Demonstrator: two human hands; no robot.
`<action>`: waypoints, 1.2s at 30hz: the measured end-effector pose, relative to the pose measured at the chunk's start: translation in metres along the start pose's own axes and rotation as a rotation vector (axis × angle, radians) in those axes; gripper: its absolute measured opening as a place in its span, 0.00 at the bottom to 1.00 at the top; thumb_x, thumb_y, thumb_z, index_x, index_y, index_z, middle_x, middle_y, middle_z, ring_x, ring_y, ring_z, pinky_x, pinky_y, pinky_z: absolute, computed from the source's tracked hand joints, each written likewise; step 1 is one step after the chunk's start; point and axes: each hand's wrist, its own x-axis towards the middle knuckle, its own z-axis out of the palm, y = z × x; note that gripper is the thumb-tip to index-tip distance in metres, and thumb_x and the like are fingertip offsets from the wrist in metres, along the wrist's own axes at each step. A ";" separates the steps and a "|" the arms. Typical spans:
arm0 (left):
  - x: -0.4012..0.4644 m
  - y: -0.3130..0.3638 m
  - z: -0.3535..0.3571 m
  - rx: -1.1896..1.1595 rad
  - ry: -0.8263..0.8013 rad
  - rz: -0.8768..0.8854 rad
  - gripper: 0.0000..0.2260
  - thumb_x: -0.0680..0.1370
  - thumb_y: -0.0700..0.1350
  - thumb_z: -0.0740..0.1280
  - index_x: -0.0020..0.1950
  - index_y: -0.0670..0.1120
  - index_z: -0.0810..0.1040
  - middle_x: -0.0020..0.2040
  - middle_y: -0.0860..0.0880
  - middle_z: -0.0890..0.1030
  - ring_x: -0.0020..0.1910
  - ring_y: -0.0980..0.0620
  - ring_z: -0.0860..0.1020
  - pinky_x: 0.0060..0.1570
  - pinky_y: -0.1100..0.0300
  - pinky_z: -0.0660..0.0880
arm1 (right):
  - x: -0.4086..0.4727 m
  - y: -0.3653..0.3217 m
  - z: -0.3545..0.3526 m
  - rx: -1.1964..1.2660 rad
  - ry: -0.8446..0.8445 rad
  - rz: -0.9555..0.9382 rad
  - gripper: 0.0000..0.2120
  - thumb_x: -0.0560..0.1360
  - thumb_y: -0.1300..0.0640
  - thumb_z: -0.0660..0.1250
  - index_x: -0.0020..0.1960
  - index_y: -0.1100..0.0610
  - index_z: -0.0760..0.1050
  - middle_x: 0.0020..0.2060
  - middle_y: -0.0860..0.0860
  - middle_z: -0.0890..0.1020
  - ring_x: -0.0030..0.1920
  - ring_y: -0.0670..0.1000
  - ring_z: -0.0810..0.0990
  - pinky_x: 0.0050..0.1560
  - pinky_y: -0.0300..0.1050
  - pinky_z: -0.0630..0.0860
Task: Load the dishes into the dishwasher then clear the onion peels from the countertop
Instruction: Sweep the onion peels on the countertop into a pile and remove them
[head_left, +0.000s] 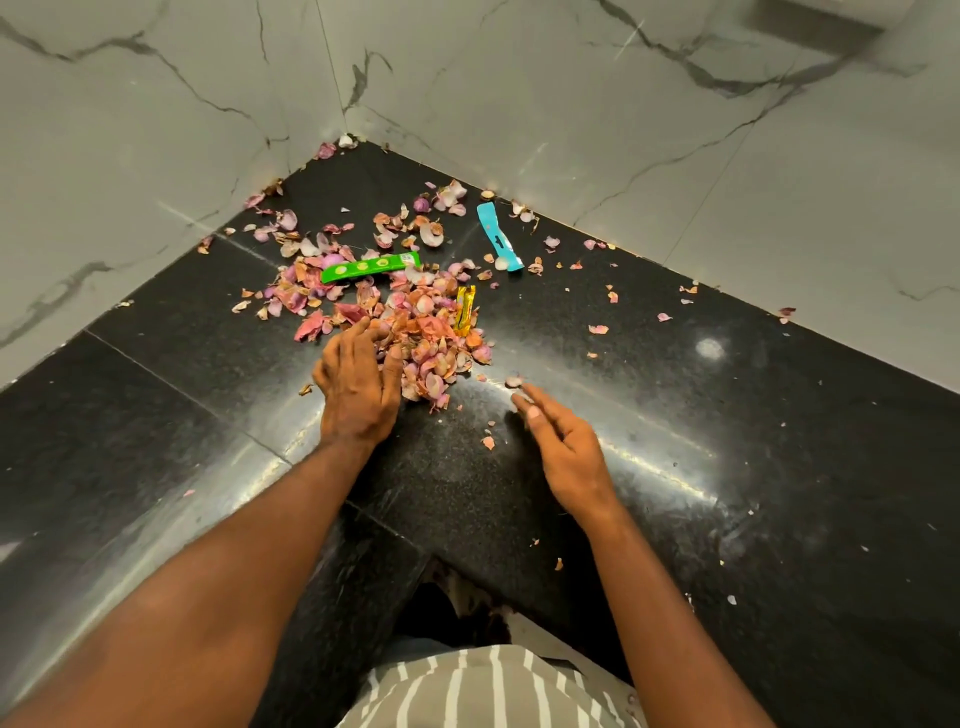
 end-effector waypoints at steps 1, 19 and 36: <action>0.000 0.001 0.000 0.000 0.004 0.002 0.23 0.84 0.61 0.52 0.73 0.51 0.70 0.74 0.48 0.68 0.76 0.46 0.60 0.73 0.44 0.56 | 0.001 -0.004 -0.002 0.069 0.107 -0.023 0.15 0.85 0.50 0.64 0.70 0.49 0.79 0.65 0.45 0.83 0.69 0.45 0.78 0.72 0.54 0.74; 0.002 -0.003 0.001 -0.011 0.001 -0.022 0.23 0.84 0.60 0.52 0.75 0.52 0.69 0.75 0.49 0.68 0.77 0.46 0.61 0.74 0.42 0.60 | 0.072 -0.068 0.035 0.246 -0.015 0.097 0.26 0.86 0.44 0.59 0.48 0.65 0.81 0.38 0.57 0.85 0.37 0.54 0.84 0.39 0.46 0.83; 0.003 -0.001 0.003 0.017 -0.016 -0.032 0.25 0.84 0.63 0.49 0.75 0.52 0.68 0.76 0.48 0.68 0.77 0.47 0.60 0.73 0.43 0.60 | 0.043 -0.042 0.016 0.259 0.077 0.047 0.16 0.86 0.52 0.60 0.57 0.62 0.82 0.52 0.57 0.87 0.54 0.52 0.86 0.58 0.50 0.83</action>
